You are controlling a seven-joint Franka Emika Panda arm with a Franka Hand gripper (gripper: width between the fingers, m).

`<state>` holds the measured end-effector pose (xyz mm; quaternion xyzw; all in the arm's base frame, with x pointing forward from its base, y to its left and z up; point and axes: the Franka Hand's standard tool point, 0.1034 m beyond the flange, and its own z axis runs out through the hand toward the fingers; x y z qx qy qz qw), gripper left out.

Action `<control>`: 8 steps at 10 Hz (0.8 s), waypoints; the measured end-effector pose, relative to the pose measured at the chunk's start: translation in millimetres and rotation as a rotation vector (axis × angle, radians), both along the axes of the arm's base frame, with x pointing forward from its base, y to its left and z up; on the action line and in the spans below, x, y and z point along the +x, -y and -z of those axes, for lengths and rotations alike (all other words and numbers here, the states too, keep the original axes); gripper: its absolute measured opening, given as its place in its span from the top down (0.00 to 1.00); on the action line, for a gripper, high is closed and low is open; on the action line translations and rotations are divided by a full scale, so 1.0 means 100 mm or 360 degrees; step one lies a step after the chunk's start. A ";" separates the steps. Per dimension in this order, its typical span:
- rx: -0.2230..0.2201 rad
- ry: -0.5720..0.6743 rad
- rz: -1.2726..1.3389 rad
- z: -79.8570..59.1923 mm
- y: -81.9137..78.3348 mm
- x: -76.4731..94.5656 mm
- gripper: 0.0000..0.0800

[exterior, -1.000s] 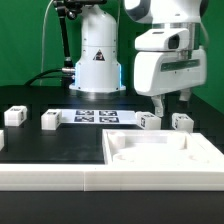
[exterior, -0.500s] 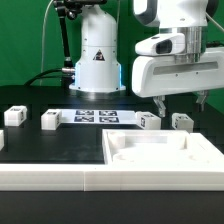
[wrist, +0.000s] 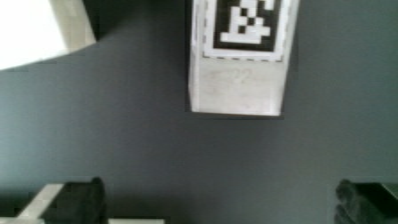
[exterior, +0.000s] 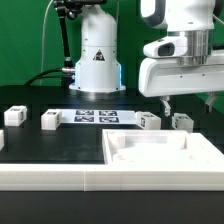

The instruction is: Assemble one leg

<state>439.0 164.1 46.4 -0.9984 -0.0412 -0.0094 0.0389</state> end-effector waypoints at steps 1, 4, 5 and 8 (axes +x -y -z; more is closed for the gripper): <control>-0.0018 -0.0071 -0.0019 0.01 -0.03 -0.05 0.19; -0.0087 -0.0361 -0.0046 0.02 -0.03 -0.06 0.19; -0.0107 -0.0454 -0.0049 0.02 -0.02 -0.06 0.19; -0.0168 -0.0787 -0.0074 0.08 0.00 -0.10 0.19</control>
Offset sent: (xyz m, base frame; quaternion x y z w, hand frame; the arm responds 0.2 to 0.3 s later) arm 0.0000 0.0000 0.0000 0.0000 -0.1938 0.0000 0.9810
